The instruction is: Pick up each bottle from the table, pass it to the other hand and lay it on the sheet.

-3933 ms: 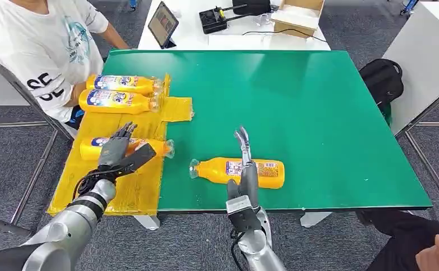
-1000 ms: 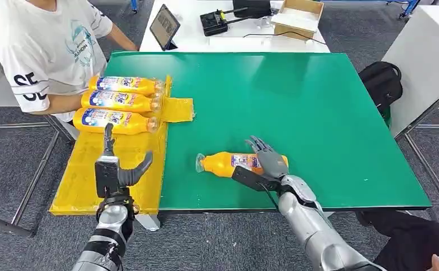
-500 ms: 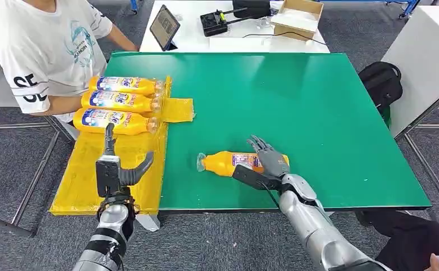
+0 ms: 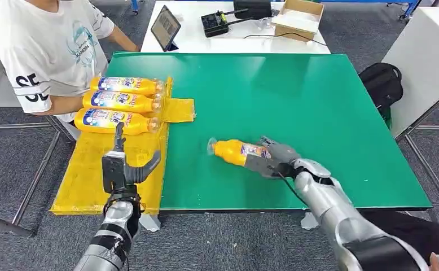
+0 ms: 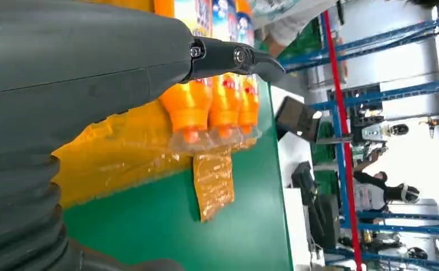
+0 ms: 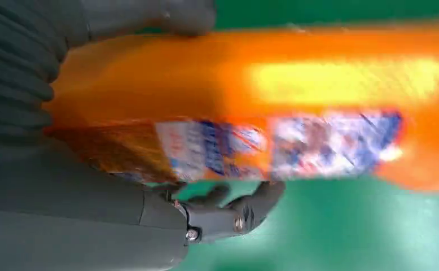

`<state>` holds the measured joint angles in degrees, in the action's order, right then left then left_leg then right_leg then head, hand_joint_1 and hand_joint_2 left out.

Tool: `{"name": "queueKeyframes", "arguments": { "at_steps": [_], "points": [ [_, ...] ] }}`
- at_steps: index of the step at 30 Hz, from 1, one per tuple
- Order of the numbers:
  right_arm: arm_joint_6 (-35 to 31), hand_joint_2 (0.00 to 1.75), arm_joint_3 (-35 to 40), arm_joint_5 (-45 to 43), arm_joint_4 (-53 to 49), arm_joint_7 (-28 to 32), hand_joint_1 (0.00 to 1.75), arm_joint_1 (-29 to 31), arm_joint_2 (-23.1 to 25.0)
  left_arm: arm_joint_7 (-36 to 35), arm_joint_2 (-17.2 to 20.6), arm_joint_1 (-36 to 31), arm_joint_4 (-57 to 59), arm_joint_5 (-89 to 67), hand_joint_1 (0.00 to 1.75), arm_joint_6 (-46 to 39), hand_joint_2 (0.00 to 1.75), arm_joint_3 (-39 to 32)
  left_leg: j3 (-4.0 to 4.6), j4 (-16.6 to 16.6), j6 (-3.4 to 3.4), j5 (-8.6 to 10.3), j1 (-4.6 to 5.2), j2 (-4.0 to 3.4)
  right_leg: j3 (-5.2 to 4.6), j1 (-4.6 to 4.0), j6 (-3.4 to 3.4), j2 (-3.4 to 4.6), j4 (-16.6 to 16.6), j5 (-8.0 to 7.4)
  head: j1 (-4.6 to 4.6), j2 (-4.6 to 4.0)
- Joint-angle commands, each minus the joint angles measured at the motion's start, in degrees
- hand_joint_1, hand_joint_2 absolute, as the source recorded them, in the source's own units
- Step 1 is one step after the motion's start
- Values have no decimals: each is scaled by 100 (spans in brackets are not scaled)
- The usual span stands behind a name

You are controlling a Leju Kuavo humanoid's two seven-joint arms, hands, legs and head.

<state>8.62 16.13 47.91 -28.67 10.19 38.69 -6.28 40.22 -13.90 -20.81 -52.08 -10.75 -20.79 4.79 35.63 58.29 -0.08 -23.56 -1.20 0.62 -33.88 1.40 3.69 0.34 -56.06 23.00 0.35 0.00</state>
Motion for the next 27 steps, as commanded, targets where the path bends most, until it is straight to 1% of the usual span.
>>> {"name": "queueKeyframes", "arguments": {
  "at_steps": [1, 5, 9, 12, 13, 14, 15, 16, 17, 18, 19, 21, 22, 23, 26, 27],
  "points": [
    [385, 175, 373, -32, 704, 35, 175, -18, -537, -22, -50, -452, 728, 78, 0, 130, 175, 47, -6, -6, -5, 1, -1, 18, 20, -4, -10, -24, 8, 4, 2, 0],
    [476, 175, 425, -67, 696, 59, 175, -64, -613, -22, -69, -496, 797, 81, 0, 159, 175, 59, -8, -10, -6, 3, -4, 24, 23, -8, -16, -35, 15, 3, -2, 0],
    [666, 175, 473, -165, 690, 174, 175, -112, -684, -22, -98, -546, 870, 101, 0, 195, 175, 73, -6, -6, -4, 2, -5, 18, 17, -8, -12, -26, 12, 2, 0, 0],
    [639, 175, 473, -282, 650, 241, 175, -200, -653, -22, -97, -552, 881, 120, 0, 194, 175, 85, -9, -8, -6, 2, -5, 21, 21, -9, -13, -29, 15, 2, 2, 0],
    [453, 175, 339, -475, 584, 364, 175, -297, -532, -22, -90, -531, 860, 133, 0, 168, 175, 82, -9, -5, -3, 0, -7, 12, 18, -9, -9, -18, 12, 2, -2, 0],
    [355, 175, 304, -550, 556, 417, 175, -340, -454, -22, -80, -508, 834, 141, 0, 154, 175, 79, -10, -11, -6, 3, -7, 19, 22, -11, -16, -29, 19, 1, 0, 0],
    [-169, 175, -78, -979, 356, 783, 175, -516, -129, -22, -56, -431, 757, 161, 0, 142, 175, 57, -15, -11, -4, 0, -9, 10, 26, -13, -15, -19, 20, 0, 0, 0],
    [-237, 175, -65, -982, 347, 750, 175, -545, -15, -22, -44, -396, 721, 165, 0, 154, 175, 61, -14, -7, -2, -2, -8, 7, 23, -11, -11, -14, 14, 2, 0, 0],
    [-1061, 175, -414, -1311, -88, 1252, 175, -799, 367, -22, -31, -300, 633, 150, 0, 120, 175, 46, -23, -17, -3, -2, -10, -1, 29, -14, -19, -9, 24, -1, 0, 0],
    [-1505, 175, -589, -1485, -485, 1438, 175, -993, 688, -22, -15, -205, 544, 142, 0, 110, 175, 69, -25, -15, 0, -6, -13, -19, 29, -17, -16, 10, 23, -4, 2, 0],
    [-1582, 175, -538, -1445, -731, 1301, 175, -1112, 821, -22, -18, -149, 489, 125, 0, 118, 175, 63, -25, -13, 0, -8, -12, -27, 34, -16, -15, 18, 19, -4, 0, 0],
    [-1582, 175, -538, -1445, -731, 1301, 175, -1112, 821, -22, -18, -149, 489, 125, 0, 118, 175, 63, -25, -15, 1, -9, -13, -49, 24, -16, -20, 33, 15, -6, 7, 0],
    [-1582, 175, -538, -1445, -731, 1301, 175, -1112, 821, -22, -18, -149, 489, 125, 0, 118, 175, 63, -14, -10, 3, -12, -9, -46, 14, -12, -16, 28, 7, -5, 0, 0],
    [-1582, 175, -538, -1445, -731, 1301, 175, -1112, 821, -22, -18, -149, 489, 125, 0, 118, 175, 63, -16, -16, 9, -18, -7, -62, 5, -12, -26, 42, 7, -8, 2, 0],
    [-1496, 175, -545, -1452, -981, 1195, 175, -1201, 751, -22, -41, -156, 498, 98, 0, 114, 175, 45, -10, -11, 11, -19, -9, -55, -12, -14, -38, 39, 1, -10, -4, 0],
    [-1496, 175, -545, -1452, -981, 1195, 175, -1201, 751, -22, -41, -156, 498, 98, 0, 114, 175, 45, -6, -10, 10, -14, -9, -37, -11, -13, -33, 22, 1, -8, -2, 0]
  ]
}}
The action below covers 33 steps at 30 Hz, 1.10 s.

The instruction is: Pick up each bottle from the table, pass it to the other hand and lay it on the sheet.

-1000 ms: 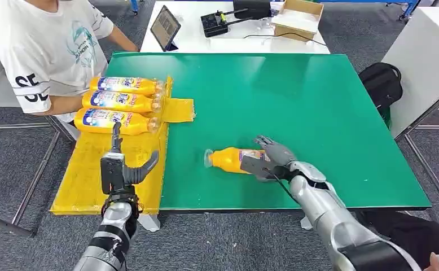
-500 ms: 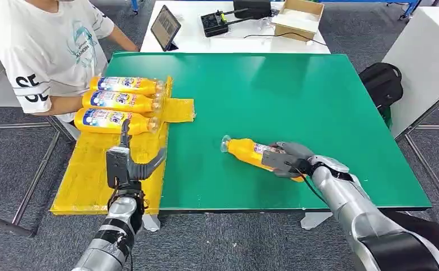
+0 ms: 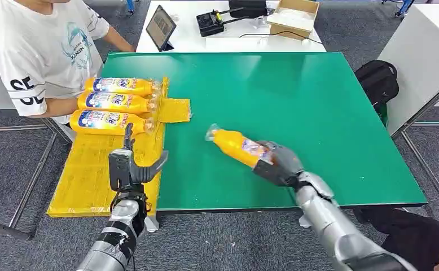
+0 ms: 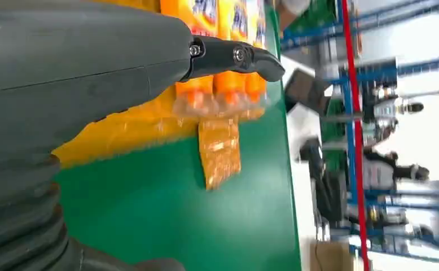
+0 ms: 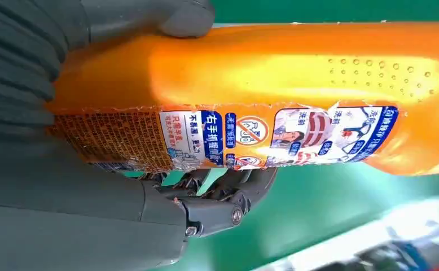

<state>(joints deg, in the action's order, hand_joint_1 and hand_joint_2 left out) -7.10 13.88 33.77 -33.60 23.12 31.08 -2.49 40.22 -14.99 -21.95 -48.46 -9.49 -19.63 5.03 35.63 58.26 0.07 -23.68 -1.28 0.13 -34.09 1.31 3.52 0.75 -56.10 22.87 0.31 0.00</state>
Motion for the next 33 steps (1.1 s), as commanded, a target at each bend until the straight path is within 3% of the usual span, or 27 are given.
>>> {"name": "queueKeyframes", "arguments": {
  "at_steps": [1, 4, 5, 6, 8, 10, 13, 20, 33],
  "points": [
    [76, 175, -319, -38, -489, -99, 175, -439, 372, -22, 69, -42, 136, -29, 0, -2, 175, 21, -4, -4, -3, 0, -4, 11, 9, -7, -13, -16, 4, 6, 2, 0],
    [76, 175, -319, -38, -489, -99, 175, -439, 372, -22, 69, -42, 136, -29, 0, -2, 175, 21, 3, -3, -6, -2, -4, 7, 10, -7, -12, -9, 5, 6, 4, 0],
    [-182, 175, -408, -121, -876, 278, 175, -583, 391, -22, 63, -44, 136, -52, 0, 26, 175, 9, 1, -4, -8, -4, -2, 6, 13, -6, -17, -11, 6, 8, 7, 0],
    [-182, 175, -408, -121, -876, 278, 175, -583, 391, -22, 63, -44, 136, -52, 0, 26, 175, 9, 6, -4, -6, -2, -2, 6, 8, -3, -14, -9, 5, 7, 7, 0],
    [-943, 175, -880, -523, -2639, 727, 175, -1285, 863, -22, -2, 17, 74, -102, 0, 151, 175, 2, 4, -5, -5, -5, 1, 3, 8, -3, -21, -8, 4, 9, 7, 0],
    [-1347, 175, -981, -509, -3870, 618, 175, -1781, 1080, -22, -82, 43, 30, -106, 0, 229, 175, 21, 18, -3, -1, -2, 2, 6, -6, 0, -15, -8, -1, 8, 4, 0],
    [-1666, 175, -1136, -702, -4682, 629, 175, -2100, 1232, -22, -178, 23, 58, -103, 0, 364, 175, 92, 46, 0, 0, -1, 5, 20, -33, 3, -12, -18, -9, 11, 0, 0],
    [-2102, 175, -1350, -711, -4929, 989, 175, -2303, 1329, -22, -307, 129, -102, 112, 0, 1220, 175, 99, 55, 3, -9, -8, 4, 23, -38, 2, -14, -25, -5, 18, 4, 0],
    [-1959, 175, -1398, -589, -4819, 1558, 175, -2685, 1578, -407, -321, 433, -813, 932, 0, 3441, 175, 530, 55, -3, -5, -8, 3, 17, -41, 0, -15, -18, 2, 14, 4, 0]
  ]
}}
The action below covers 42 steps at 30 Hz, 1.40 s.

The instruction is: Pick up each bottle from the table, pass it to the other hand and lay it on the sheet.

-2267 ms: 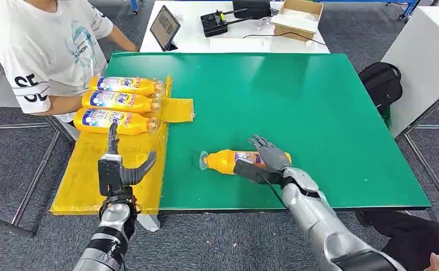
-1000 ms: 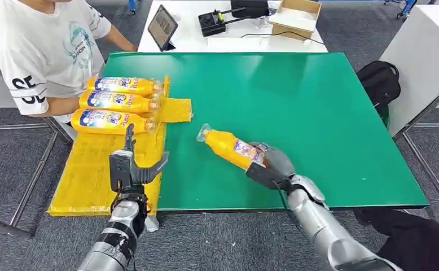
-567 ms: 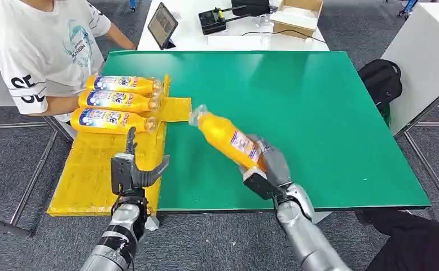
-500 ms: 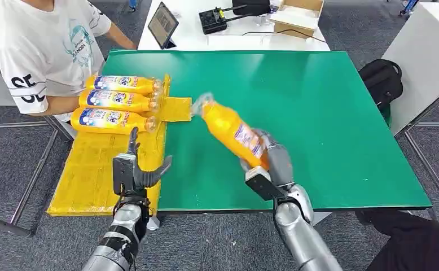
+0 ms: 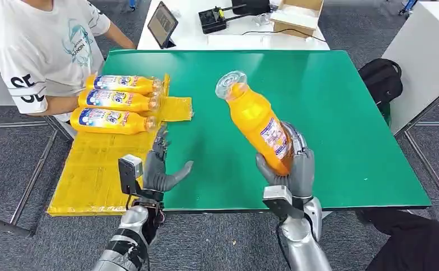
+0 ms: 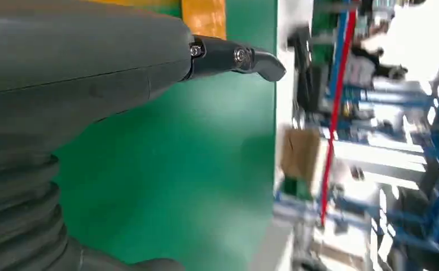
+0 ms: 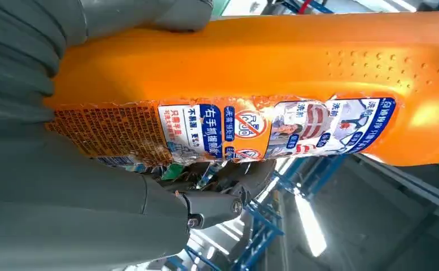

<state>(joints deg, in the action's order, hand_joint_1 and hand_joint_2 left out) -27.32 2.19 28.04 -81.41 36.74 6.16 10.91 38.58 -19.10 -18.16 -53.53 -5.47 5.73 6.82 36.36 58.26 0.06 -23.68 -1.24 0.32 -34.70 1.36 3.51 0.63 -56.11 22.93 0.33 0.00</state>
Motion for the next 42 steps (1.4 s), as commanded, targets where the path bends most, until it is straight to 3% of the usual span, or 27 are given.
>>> {"name": "queueKeyframes", "arguments": {
  "at_steps": [1, 5, 11, 15, 22, 27, 34, 42],
  "points": [
    [59, 175, -219, -16, -27, 218, 175, -208, 253, -244, 93, 56, -304, 533, 0, 905, 175, 353, -13, -3, -4, -6, 0, -1, 13, -2, -11, -5, 3, 6, 2, 0],
    [225, 175, 58, 90, 151, 326, 175, -307, 298, -296, 173, 15, -270, 919, 0, 1506, 175, 485, -25, -5, -6, -10, 2, -6, 23, -2, -17, -2, 3, 9, 4, 0],
    [-375, 175, 1136, -114, 887, 326, 175, -371, 205, -444, 209, -47, -160, 1395, 0, 2085, 175, 655, -27, -10, -4, -13, -3, -20, 26, -7, -20, 11, 9, 7, 2, 0],
    [-525, 175, 1433, -155, 1348, 326, 175, -263, 254, -425, 203, -61, -109, 1507, 0, 2221, 175, 731, -27, -10, -4, -12, -3, -16, 25, -7, -18, 9, 10, 6, 4, 0],
    [-441, 175, 1455, -183, 1442, 326, 175, -217, 262, -424, 202, -68, -108, 1518, 0, 2264, 175, 776, -15, -8, -5, -8, -2, -11, 15, -4, -14, 3, 8, 5, 4, 0],
    [-466, 175, 1632, 5, 1907, 326, 175, -71, 428, -424, 160, -110, 1, 1519, 0, 2276, 175, 878, -20, -11, -4, -9, -1, -16, 19, -4, -18, 7, 8, 6, 4, 0],
    [-396, 175, 2011, 253, 3418, 326, 175, 380, 771, -330, 115, -230, 298, 1455, 0, 2282, 175, 1055, -13, -9, -2, -7, -6, -17, 10, -7, -13, 10, 9, 2, 4, 0],
    [-444, 175, 2048, 36, 3740, 326, 175, 501, 779, -315, 120, -232, 319, 1462, 0, 2327, 175, 1093, -28, -9, -7, -13, -4, -5, 28, -7, -21, -9, 8, 15, 4, 0]
  ]
}}
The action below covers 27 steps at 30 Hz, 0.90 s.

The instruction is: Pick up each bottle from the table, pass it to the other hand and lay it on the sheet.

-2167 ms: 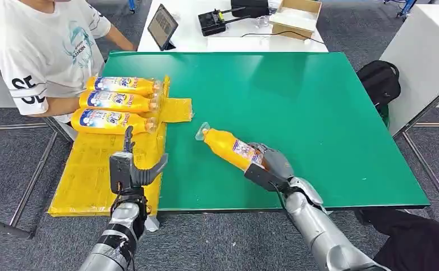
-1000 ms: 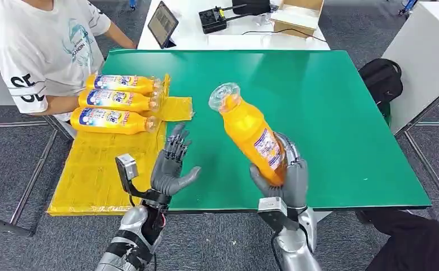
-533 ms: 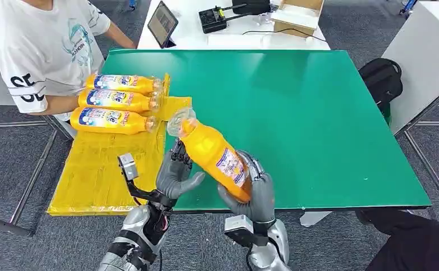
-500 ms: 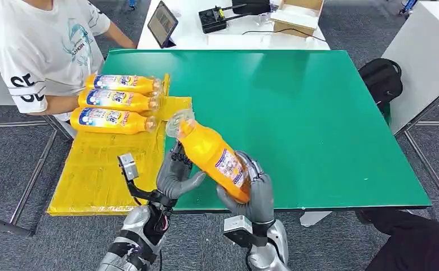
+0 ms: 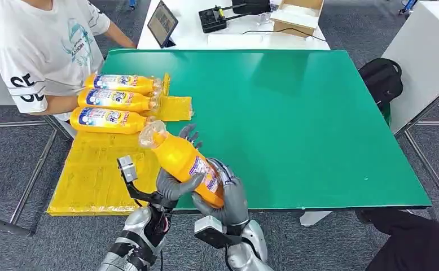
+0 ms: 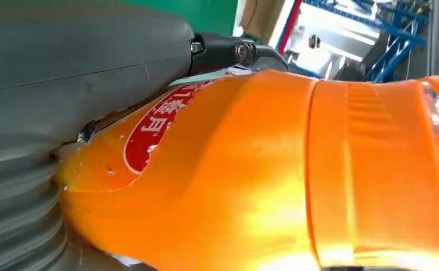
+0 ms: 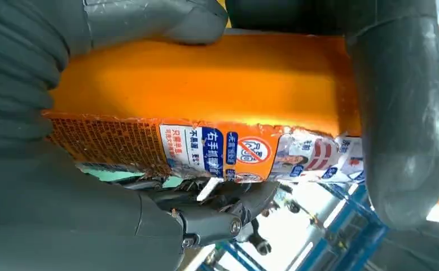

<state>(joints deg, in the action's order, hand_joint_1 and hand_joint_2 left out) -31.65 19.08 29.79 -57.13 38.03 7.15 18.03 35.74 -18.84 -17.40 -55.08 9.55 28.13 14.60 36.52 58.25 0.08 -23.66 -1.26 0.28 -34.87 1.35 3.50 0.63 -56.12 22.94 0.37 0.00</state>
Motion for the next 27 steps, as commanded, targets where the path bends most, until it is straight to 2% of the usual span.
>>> {"name": "queueKeyframes", "arguments": {
  "at_steps": [1, 5, 7, 10, 11, 12, 27],
  "points": [
    [-45, 175, 357, -183, 1293, 197, 175, 413, 55, -19, 94, -308, 489, -48, 0, 88, 175, 329, -26, -7, -6, -9, -1, -4, 27, -4, -13, -2, 8, 7, 0, 0],
    [54, 175, 252, -178, 1381, 197, 175, 501, 90, -25, 61, -319, 623, -19, 0, 146, 175, 367, -29, -5, -6, -9, 0, 11, 33, -5, -17, -21, 4, 13, 0, 0],
    [67, 175, 282, -105, 1440, 197, 175, 503, 133, -13, 61, -348, 696, -58, 0, 132, 175, 400, -16, -4, -4, -6, 1, -1, 15, -2, -11, -5, 3, 5, -2, 0],
    [58, 175, 365, -96, 1584, 197, 175, 541, 197, 55, 66, -413, 801, -181, 0, 61, 175, 466, -37, -3, -7, -15, 0, -1, 35, -6, -20, -8, 3, 14, -2, 0],
    [31, 175, 438, -134, 1639, 197, 175, 556, 197, 63, 61, -425, 823, -201, 101, 3, 175, 462, -29, -5, -6, -10, 0, 3, 27, -5, -17, -11, 4, 11, -2, 0],
    [28, 175, 469, -153, 1669, 197, 175, 557, 197, 52, 53, -433, 846, -189, 175, 12, 175, 454, -20, -2, -5, -8, -2, 3, 19, -6, -14, -10, 3, 8, 0, 0],
    [20, 175, 425, -99, 1831, 197, 175, 616, 197, 57, 44, -476, 790, -173, 175, -132, 175, 344, -12, -1, -4, -5, -1, 4, 12, -5, -11, -11, 2, 6, 0, 0]
  ]
}}
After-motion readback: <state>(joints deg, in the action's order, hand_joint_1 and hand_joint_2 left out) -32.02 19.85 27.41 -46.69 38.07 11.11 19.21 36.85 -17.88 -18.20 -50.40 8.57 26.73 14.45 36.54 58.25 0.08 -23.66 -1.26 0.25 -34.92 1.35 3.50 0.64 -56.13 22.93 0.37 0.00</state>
